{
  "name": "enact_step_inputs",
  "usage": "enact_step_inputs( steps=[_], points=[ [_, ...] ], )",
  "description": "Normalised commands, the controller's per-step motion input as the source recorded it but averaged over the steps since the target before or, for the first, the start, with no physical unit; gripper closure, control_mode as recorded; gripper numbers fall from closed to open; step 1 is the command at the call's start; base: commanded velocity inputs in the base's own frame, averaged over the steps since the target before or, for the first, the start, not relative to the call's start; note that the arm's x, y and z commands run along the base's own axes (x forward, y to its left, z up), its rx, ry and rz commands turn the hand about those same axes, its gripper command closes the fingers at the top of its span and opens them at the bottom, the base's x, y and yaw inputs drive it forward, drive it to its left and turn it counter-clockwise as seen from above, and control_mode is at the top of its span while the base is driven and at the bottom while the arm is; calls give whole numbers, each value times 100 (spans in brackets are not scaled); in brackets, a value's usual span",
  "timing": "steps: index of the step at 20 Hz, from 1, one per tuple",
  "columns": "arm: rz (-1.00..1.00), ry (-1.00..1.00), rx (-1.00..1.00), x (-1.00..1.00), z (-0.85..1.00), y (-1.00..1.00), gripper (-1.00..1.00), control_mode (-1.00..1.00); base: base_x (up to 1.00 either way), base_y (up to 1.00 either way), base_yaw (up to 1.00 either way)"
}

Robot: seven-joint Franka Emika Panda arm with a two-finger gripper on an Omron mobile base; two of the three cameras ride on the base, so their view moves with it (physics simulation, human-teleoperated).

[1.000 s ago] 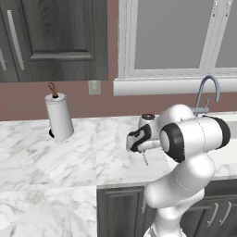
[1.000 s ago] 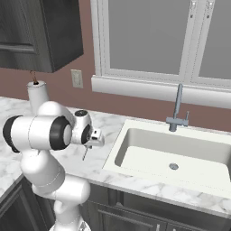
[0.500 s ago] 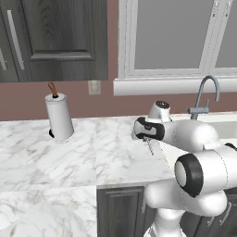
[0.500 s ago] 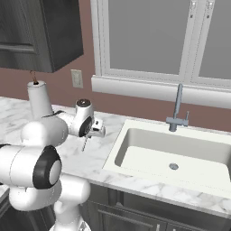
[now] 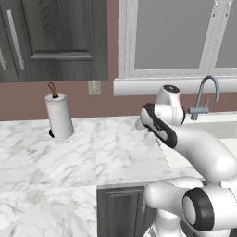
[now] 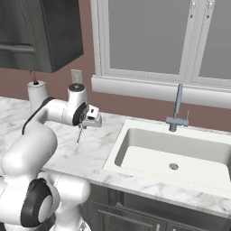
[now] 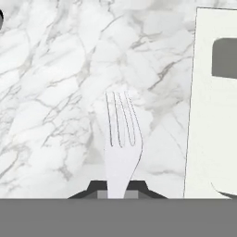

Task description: Organize the utensils by type. Pick up the wooden spoons from the counter and place them in the open cabinet. Then pick up the metallic utensils from the counter and place them in the open drawer.

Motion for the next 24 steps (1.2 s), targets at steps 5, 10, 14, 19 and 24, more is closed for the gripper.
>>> enact_step_inputs(
  steps=[5, 10, 14, 19, 24],
  points=[
    [0, 13, 0, -32, 73, -9, 100, -100, 0, 0, 0],
    [0, 12, 0, -23, 13, -1, 100, -100, 0, 0, 0],
    [0, 1, 0, 0, 0, 0, 100, -100, 0, 0, 0],
    [0, 0, 0, -3, 0, 0, 100, 100, -16, -2, -2],
    [0, 0, 0, 0, 0, 0, 100, 100, -51, -30, -26]
  ],
)
